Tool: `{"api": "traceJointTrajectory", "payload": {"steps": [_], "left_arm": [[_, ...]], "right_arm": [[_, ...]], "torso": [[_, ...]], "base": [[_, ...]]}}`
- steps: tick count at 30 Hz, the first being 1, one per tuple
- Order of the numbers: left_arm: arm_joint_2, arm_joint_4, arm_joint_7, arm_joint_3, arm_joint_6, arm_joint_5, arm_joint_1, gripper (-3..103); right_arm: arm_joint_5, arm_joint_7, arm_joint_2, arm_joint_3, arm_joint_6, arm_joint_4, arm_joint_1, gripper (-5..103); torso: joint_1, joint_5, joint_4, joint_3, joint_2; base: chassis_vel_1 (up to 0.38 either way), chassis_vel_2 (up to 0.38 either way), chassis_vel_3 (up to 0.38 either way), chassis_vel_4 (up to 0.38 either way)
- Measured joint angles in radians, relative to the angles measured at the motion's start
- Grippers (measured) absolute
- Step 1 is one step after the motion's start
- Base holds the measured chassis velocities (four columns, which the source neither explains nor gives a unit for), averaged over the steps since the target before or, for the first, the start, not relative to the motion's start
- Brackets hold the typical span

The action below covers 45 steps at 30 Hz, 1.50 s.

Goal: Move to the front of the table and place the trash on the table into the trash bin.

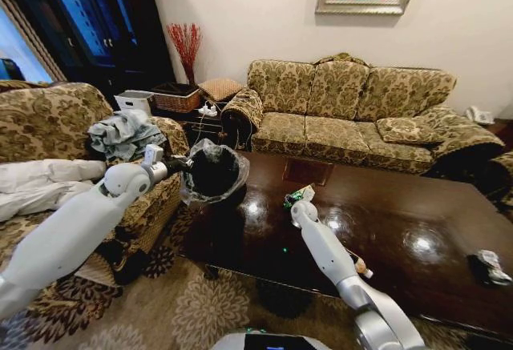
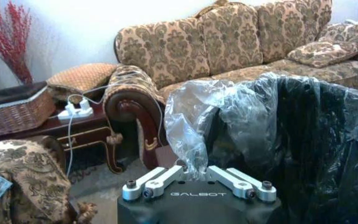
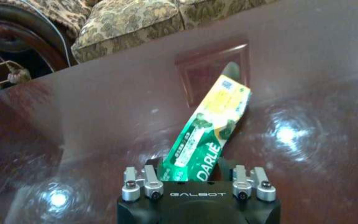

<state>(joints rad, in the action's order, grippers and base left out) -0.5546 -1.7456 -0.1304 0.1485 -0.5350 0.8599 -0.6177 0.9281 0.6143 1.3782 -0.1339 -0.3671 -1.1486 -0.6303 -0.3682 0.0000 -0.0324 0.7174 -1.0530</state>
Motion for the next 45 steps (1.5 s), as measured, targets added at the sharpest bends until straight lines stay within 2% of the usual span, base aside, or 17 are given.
{"api": "traceJointTrajectory", "payload": {"steps": [5, 8, 10, 14, 20, 21, 23, 24, 26, 28, 30, 32, 35, 36, 38, 42, 45], "left_arm": [[-0.01, -0.012, -0.006, 0.002, 0.005, 0.001, 0.0, 2], [-0.011, -0.019, -0.006, 0.002, 0.005, 0.001, 0.0, 2], [-0.011, -0.022, -0.006, 0.001, 0.005, 0.001, 0.0, 2], [-0.01, -0.03, -0.004, 0.002, 0.006, 0.001, -0.005, 2], [-0.013, -0.037, 0.003, 0.001, 0.006, -0.001, -0.009, 2], [-0.013, -0.038, 0.003, 0.0, 0.006, -0.002, -0.01, 2], [-0.014, -0.042, 0.002, -0.005, 0.006, -0.003, -0.01, 2], [-0.014, -0.042, 0.002, -0.005, 0.006, -0.003, -0.01, 2], [-0.012, -0.046, 0.001, -0.009, 0.008, -0.003, -0.01, 2], [-0.011, -0.047, 0.0, -0.01, 0.01, -0.003, -0.01, 2], [-0.008, -0.047, -0.001, -0.012, 0.012, -0.002, -0.01, 2], [-0.007, -0.047, -0.001, -0.012, 0.012, -0.002, -0.01, 2], [-0.006, -0.047, 0.0, -0.01, 0.015, -0.002, -0.017, 2], [-0.006, -0.047, 0.0, -0.01, 0.015, -0.002, -0.017, 2], [-0.006, -0.044, 0.003, -0.006, 0.016, -0.002, -0.021, 2], [-0.011, -0.04, 0.006, -0.005, 0.017, -0.002, -0.023, 2], [-0.016, -0.038, 0.008, -0.005, 0.017, -0.003, -0.023, 2]], "right_arm": [[0.027, 0.019, -0.033, -0.001, 0.004, -0.056, -0.031, 37], [0.031, 0.024, -0.04, 0.001, 0.006, -0.07, -0.041, 30], [0.033, 0.028, -0.045, 0.002, 0.006, -0.083, -0.048, 30], [0.002, 0.029, -0.066, 0.014, 0.007, -0.109, -0.058, 14], [-0.027, 0.033, -0.06, 0.017, 0.02, -0.092, -0.045, 35], [-0.02, 0.039, -0.051, 0.014, 0.024, -0.085, -0.039, 35], [0.002, 0.055, -0.014, 0.002, 0.041, -0.06, -0.02, 46], [0.002, 0.055, -0.014, 0.002, 0.041, -0.06, -0.02, 46], [0.024, 0.086, 0.026, -0.011, 0.06, -0.029, -0.001, 57], [0.029, 0.099, 0.045, -0.015, 0.068, -0.016, 0.006, 57], [0.027, 0.117, 0.08, -0.021, 0.083, 0.025, 0.019, 74], [0.026, 0.125, 0.089, -0.023, 0.085, 0.041, 0.024, 74], [0.024, 0.138, 0.101, -0.028, 0.086, 0.079, 0.034, 90], [0.024, 0.138, 0.101, -0.028, 0.086, 0.079, 0.034, 90], [0.026, 0.137, 0.096, -0.029, 0.086, 0.091, 0.037, 99], [0.028, 0.132, 0.085, -0.026, 0.086, 0.092, 0.039, 100], [0.028, 0.126, 0.08, -0.023, 0.085, 0.091, 0.039, 90]], "torso": [[0.0, 0.0, 0.0001, 0.0, 0.0], [0.0, 0.0, 0.0, 0.0, 0.0], [0.0, 0.0, 0.0, 0.0, 0.0], [0.0, 0.0001, 0.0, 0.0, 0.0], [0.0, -0.0002, 0.0002, 0.0, 0.0], [0.0, -0.0002, 0.0002, 0.0, 0.0], [0.0, -0.0001, 0.0001, 0.0, 0.0], [0.0, -0.0001, 0.0001, 0.0, 0.0], [0.0, -0.0002, 0.0, 0.0, 0.0], [0.0, -0.0001, -0.0001, 0.0, 0.0], [0.0, -0.0001, -0.0002, 0.0, 0.0], [0.0, -0.0001, -0.0002, 0.0, 0.0], [0.0, -0.0002, -0.0001, 0.0, 0.0], [0.0, -0.0002, -0.0001, 0.0, 0.0], [0.0, -0.0001, 0.0, 0.0, 0.0], [0.0, -0.0001, 0.0001, 0.0, 0.0], [0.0, -0.0001, 0.0, 0.0, 0.0]], "base": [[0.0, 0.0, 0.0, 0.0], [0.0, 0.0, 0.0, 0.0], [0.0, 0.0, 0.0, 0.0], [0.0, 0.0, 0.0, 0.0], [0.0, 0.0, 0.0, 0.0], [0.0, 0.0, 0.0, 0.0], [0.0, 0.0, 0.0, 0.0], [0.0, 0.0, 0.0, 0.0], [0.0, 0.0, 0.0, 0.0], [0.0, 0.0, 0.0, 0.0], [0.0, 0.0, 0.0, 0.0], [0.0, 0.0, 0.0, 0.0], [0.0, 0.0, 0.0, 0.0], [0.0, 0.0, 0.0, 0.0], [0.0, 0.0, 0.0, 0.0], [0.0, 0.0, 0.0, 0.0], [0.0, 0.0, 0.0, 0.0]]}}
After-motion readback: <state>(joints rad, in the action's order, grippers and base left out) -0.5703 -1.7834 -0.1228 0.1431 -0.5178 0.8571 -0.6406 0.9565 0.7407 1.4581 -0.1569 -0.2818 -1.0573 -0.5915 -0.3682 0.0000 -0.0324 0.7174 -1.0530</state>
